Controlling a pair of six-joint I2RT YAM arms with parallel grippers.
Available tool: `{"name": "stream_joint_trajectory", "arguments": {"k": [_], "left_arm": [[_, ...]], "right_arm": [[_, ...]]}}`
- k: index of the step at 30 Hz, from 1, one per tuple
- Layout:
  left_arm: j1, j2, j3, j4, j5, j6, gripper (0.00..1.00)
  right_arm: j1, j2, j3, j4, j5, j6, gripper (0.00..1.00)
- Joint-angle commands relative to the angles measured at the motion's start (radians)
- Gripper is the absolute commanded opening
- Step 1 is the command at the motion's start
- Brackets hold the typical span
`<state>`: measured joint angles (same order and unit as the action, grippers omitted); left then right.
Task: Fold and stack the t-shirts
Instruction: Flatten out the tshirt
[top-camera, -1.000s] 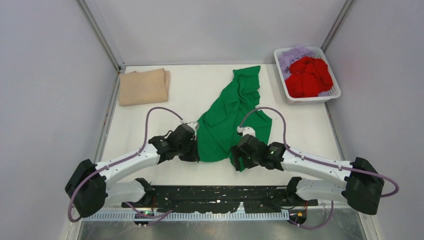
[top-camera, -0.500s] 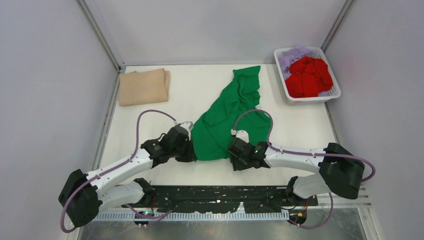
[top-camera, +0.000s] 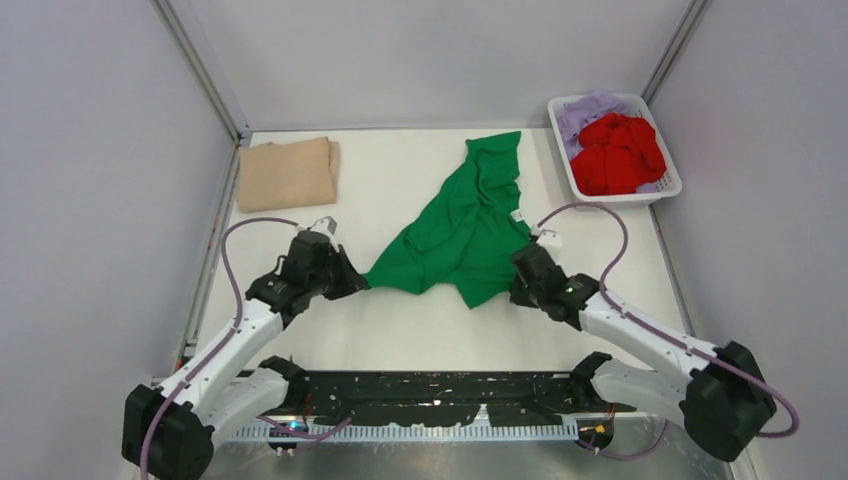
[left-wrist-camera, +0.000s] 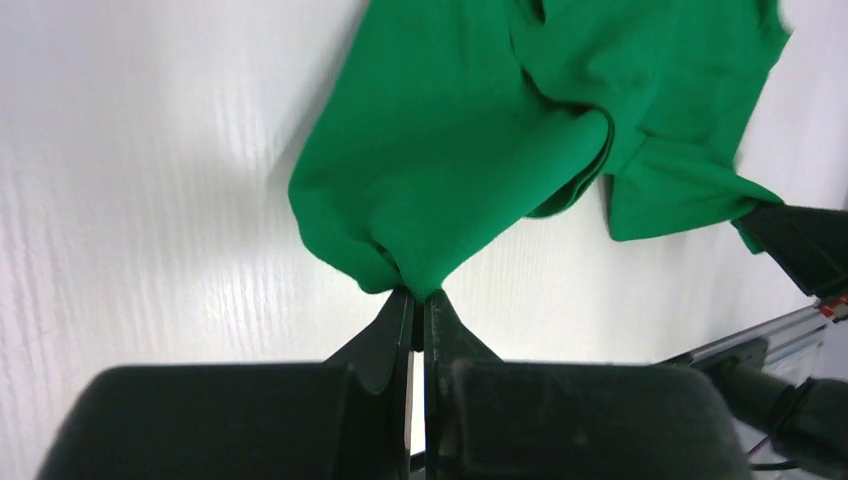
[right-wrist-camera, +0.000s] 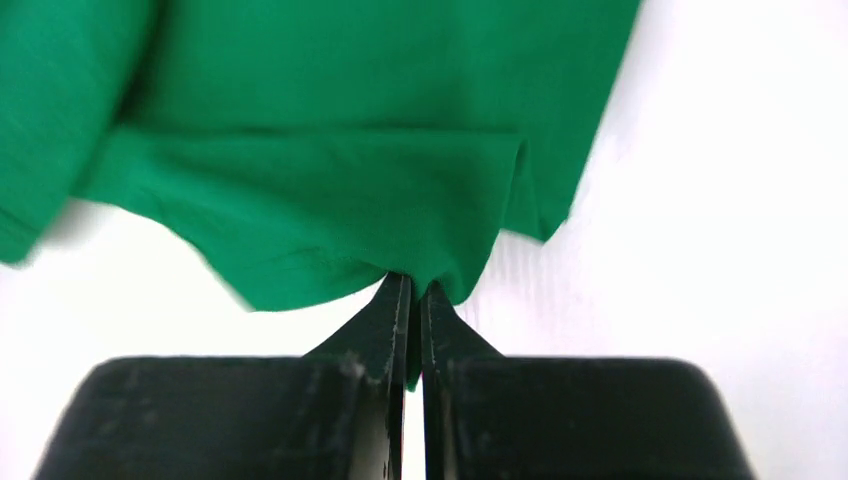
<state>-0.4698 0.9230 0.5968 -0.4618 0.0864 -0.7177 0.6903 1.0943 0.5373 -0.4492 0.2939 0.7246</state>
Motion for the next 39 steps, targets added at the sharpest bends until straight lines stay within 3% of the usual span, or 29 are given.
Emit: {"name": "stream_joint_trajectory", "arguments": {"k": [1, 7, 16, 23, 30, 34, 39], "left_arm": [[0.118, -0.043, 0.128, 0.044, 0.101, 0.004, 0.00], [0.203, -0.089, 0.351, -0.001, 0.038, 0.017, 0.00], [0.279, -0.172, 0.727, -0.180, -0.199, 0.079, 0.00], [0.280, -0.242, 0.988, -0.190, -0.212, 0.101, 0.00], [0.280, -0.316, 1.127, -0.198, -0.217, 0.137, 0.00], [0.280, -0.350, 1.153, -0.193, -0.212, 0.146, 0.00], [0.280, -0.341, 1.131, -0.188, -0.226, 0.156, 0.00]], "right_arm": [[-0.124, -0.187, 0.140, 0.018, 0.102, -0.119, 0.05], [-0.260, -0.288, 0.439, -0.014, 0.205, -0.284, 0.05], [-0.295, -0.287, 0.869, -0.073, 0.298, -0.517, 0.05], [-0.295, -0.271, 1.231, -0.150, 0.096, -0.613, 0.05], [-0.295, -0.215, 1.572, -0.248, -0.138, -0.657, 0.05], [-0.295, -0.205, 1.654, -0.279, -0.221, -0.666, 0.05], [-0.294, -0.198, 1.661, -0.278, -0.194, -0.706, 0.05]]}}
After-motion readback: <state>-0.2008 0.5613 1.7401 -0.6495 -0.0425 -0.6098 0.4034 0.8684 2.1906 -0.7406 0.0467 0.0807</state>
